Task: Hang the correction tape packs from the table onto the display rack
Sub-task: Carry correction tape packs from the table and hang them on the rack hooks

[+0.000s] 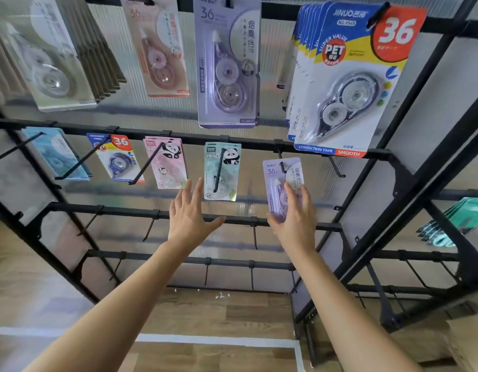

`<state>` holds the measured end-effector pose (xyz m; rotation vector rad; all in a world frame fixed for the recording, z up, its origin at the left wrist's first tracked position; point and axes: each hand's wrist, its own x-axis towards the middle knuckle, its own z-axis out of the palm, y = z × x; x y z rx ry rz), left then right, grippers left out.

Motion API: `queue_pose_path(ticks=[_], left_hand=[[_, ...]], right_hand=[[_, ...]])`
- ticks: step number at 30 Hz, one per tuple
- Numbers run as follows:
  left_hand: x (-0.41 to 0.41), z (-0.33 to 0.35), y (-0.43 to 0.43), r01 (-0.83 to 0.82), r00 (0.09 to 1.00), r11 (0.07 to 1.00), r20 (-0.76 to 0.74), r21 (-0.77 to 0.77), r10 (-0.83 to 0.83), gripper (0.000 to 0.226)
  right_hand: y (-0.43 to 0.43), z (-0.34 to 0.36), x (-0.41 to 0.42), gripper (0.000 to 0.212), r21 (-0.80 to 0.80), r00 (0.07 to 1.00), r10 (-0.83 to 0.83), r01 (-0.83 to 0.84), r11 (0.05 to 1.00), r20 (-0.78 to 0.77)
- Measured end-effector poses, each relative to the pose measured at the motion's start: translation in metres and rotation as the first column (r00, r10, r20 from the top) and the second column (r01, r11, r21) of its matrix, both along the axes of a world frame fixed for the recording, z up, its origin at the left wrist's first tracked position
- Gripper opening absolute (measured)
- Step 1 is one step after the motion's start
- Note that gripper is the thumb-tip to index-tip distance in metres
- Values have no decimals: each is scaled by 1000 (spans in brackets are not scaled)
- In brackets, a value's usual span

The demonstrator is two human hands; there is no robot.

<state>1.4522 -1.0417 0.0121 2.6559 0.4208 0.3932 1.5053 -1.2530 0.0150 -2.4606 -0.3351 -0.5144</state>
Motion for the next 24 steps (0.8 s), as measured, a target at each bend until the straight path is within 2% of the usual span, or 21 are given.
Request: queue_pose_path(ticks=[9, 13, 18, 24], left_hand=[[34, 3, 11, 56, 998, 998, -22, 18, -56, 102], [38, 2, 11, 71, 997, 997, -24, 16, -70, 101], [25, -5, 6, 67, 998, 998, -15, 17, -67, 101], [-18, -17, 0, -7, 999, 1000, -35, -8, 7, 100]], right_hand=[[26, -3, 58, 78, -10, 996, -4, 3, 1000, -88], [25, -8, 59, 84, 7, 997, 41, -40, 999, -66], [18, -13, 48, 82, -142, 991, 22, -40, 989, -130], [15, -19, 6, 73, -195, 972, 82, -127, 973, -222]])
